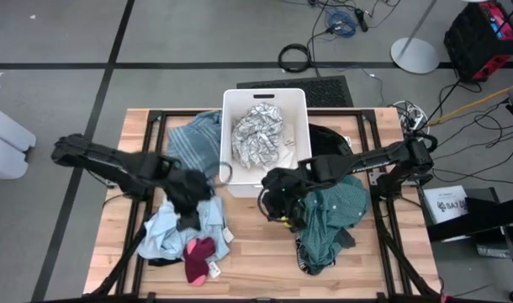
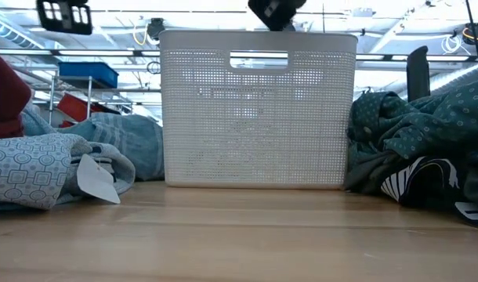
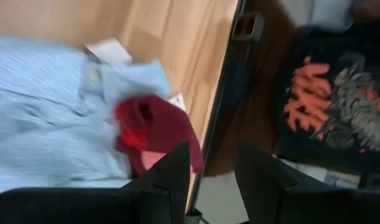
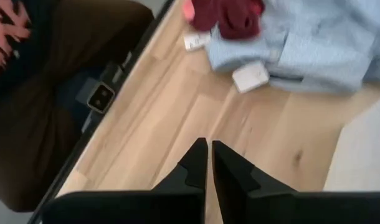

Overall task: Sort clothes
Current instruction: Put the top red sock into the white bin

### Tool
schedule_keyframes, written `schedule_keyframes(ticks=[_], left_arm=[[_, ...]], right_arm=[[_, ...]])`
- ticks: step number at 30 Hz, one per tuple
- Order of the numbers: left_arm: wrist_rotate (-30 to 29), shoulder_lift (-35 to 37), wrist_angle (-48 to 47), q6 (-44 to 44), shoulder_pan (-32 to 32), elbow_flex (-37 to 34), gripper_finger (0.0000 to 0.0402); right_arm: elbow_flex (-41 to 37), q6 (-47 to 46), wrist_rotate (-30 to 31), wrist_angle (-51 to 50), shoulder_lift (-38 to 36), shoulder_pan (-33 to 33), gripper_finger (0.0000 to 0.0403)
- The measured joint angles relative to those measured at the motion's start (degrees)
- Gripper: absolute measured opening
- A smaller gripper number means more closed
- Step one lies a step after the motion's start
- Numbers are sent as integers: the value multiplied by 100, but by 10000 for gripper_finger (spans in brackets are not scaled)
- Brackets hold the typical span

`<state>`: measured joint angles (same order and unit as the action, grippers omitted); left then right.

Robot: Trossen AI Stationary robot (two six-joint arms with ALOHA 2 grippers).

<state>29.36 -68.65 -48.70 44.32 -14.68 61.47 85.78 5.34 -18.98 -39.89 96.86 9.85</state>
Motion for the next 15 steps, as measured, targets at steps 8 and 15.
schedule_keyframes(ticks=[8, 15], left_arm=[[-39, -976, 557, -146, -767, 0, 128], [-367, -1490, 572, -272, -1243, 0, 128]], right_arm=[[-447, -562, 352, 498, -48, 211, 13], [-494, -811, 1006, 677, -26, 804, 13]])
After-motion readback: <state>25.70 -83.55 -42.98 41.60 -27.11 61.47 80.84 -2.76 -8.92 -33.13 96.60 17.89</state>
